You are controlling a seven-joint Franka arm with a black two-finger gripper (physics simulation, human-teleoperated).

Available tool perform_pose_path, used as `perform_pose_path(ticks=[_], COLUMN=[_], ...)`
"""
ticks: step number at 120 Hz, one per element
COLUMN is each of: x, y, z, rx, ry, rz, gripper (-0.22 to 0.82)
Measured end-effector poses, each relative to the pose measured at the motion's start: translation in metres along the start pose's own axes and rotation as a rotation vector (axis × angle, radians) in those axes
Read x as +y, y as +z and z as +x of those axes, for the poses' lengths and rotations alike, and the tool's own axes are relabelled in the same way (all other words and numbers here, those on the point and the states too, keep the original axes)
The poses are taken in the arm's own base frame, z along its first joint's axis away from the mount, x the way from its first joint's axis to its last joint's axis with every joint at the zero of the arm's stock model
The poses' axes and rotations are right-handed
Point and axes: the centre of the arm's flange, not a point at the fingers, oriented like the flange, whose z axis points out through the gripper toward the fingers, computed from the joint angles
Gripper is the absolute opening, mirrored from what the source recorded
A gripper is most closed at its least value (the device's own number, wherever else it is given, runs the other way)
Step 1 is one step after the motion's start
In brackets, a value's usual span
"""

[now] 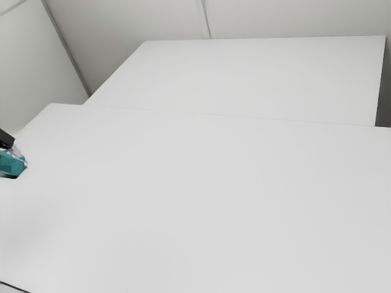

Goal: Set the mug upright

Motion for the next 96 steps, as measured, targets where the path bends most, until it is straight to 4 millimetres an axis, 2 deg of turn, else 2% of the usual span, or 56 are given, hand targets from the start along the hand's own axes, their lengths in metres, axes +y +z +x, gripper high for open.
perform_pose_path(ticks=[33, 47, 62, 75, 96], x=[-0.095, -0.134, -0.188, -0.224, -0.284], y=[-0.026, -0.039, -0.037, -0.036, -0.015], z=[-0.024, -0.023, -0.031, -0.039, -0.047], rx=[0.106, 0.191, 0.239, 0.255, 0.272], ry=[-0.031, 0.012, 0.027, 0.042, 0.043], rz=[-0.020, -0.051, -0.065, -0.053, -0.049], gripper=[0.60, 0.60, 0.60, 0.60, 0.60])
